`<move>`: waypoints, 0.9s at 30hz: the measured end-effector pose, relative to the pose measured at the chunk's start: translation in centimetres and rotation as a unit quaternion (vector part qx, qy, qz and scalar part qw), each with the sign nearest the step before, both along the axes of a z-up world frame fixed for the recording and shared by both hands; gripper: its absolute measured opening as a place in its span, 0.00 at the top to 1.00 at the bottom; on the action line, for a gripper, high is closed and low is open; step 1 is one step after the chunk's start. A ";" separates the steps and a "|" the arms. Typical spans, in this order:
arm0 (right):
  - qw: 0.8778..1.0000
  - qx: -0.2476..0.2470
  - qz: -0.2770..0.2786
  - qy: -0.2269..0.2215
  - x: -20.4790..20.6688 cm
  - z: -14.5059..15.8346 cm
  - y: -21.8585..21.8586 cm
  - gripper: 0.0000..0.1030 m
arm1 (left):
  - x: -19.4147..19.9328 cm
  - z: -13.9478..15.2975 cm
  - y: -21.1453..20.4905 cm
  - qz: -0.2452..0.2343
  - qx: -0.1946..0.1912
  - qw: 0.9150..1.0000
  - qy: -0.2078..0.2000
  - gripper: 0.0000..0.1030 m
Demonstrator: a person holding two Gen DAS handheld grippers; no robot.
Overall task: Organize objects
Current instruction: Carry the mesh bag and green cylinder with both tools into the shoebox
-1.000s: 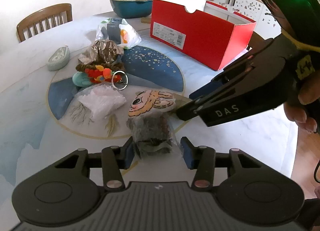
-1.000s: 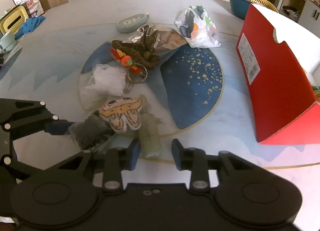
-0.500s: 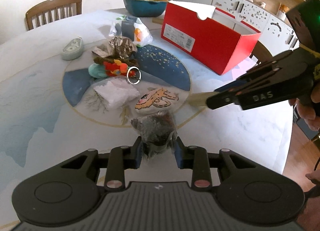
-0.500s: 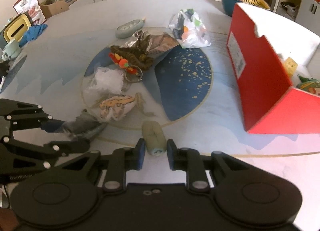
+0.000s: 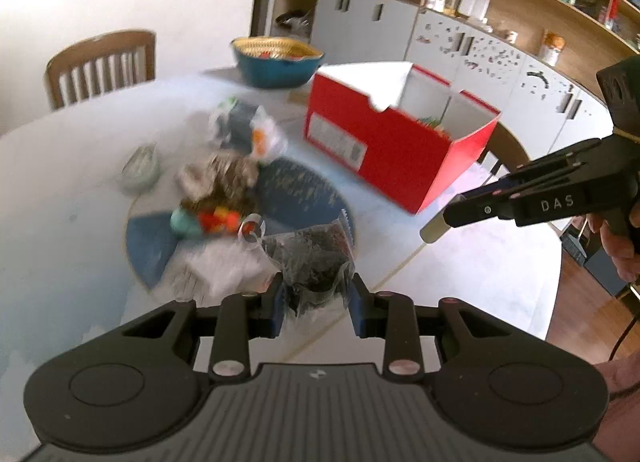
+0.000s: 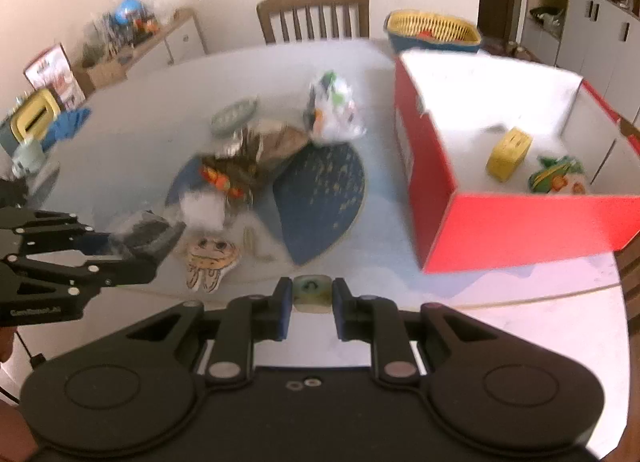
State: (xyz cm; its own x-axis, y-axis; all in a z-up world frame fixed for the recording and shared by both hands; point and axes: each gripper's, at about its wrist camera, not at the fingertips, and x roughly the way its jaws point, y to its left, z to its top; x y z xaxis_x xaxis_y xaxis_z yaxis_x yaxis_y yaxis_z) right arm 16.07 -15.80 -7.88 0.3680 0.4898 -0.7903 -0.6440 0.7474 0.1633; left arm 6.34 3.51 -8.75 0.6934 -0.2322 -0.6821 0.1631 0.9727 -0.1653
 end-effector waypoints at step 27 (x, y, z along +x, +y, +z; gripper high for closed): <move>0.993 0.051 -0.065 -0.089 11.2 6.5 -9.7 0.81 | 15.4 7.0 -10.3 -0.066 0.018 0.997 -0.019 0.70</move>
State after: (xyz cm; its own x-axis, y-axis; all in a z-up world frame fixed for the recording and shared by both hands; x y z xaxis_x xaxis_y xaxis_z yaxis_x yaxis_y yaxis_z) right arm 27.26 -25.49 -1.38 0.5631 0.5036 -0.6552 -0.5690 0.8113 0.1345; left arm 21.77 -6.76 -1.78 0.6831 -0.2991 -0.6663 0.2963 0.9473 -0.1215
